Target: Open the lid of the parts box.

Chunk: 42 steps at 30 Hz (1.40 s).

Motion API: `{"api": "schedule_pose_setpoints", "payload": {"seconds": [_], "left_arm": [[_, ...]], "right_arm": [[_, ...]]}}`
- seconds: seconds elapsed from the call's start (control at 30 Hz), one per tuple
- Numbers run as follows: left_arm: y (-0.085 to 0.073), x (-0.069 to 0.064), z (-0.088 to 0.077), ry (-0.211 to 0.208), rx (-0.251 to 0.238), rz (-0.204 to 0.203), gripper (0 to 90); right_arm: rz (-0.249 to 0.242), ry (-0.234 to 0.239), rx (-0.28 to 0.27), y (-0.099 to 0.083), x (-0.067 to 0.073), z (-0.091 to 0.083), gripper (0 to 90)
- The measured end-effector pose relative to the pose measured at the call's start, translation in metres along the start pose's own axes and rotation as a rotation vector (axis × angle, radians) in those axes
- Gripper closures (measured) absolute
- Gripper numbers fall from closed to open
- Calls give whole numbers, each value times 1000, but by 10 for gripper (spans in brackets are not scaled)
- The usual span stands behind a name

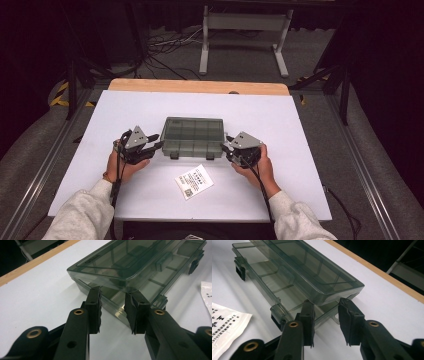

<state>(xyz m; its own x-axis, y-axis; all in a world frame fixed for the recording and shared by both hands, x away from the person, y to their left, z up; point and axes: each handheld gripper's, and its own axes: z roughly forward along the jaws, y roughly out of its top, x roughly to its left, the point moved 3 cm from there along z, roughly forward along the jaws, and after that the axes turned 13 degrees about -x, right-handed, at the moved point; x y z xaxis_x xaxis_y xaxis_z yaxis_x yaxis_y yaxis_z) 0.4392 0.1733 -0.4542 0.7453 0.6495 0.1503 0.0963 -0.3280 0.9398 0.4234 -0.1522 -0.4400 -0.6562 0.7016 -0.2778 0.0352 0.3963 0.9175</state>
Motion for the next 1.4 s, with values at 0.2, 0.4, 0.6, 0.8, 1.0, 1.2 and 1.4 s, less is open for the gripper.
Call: {"api": "schedule_pose_setpoints", "payload": {"seconds": [0.2,0.4,0.6,0.8,1.0,1.2,1.4], "left_arm": [[7,2,3,57,-20,20,544],[14,4,6,80,-35,38,492],[22,6,10,79,-33,70,508],[34,10,12,80,-50,82,543],[42,14,14,78,-56,101,583],[52,21,17,75,-47,98,655],[60,27,21,65,-33,109,689]], "right_arm": [[8,-16,-18,3,-4,1,585],[-5,-27,-36,7,-6,1,593],[-27,-34,-57,14,-8,1,604],[-24,-29,-77,25,-12,1,642],[-15,-23,-72,35,-18,3,658],[25,-13,-53,45,-27,10,669],[31,-9,-53,51,-32,15,674]]}}
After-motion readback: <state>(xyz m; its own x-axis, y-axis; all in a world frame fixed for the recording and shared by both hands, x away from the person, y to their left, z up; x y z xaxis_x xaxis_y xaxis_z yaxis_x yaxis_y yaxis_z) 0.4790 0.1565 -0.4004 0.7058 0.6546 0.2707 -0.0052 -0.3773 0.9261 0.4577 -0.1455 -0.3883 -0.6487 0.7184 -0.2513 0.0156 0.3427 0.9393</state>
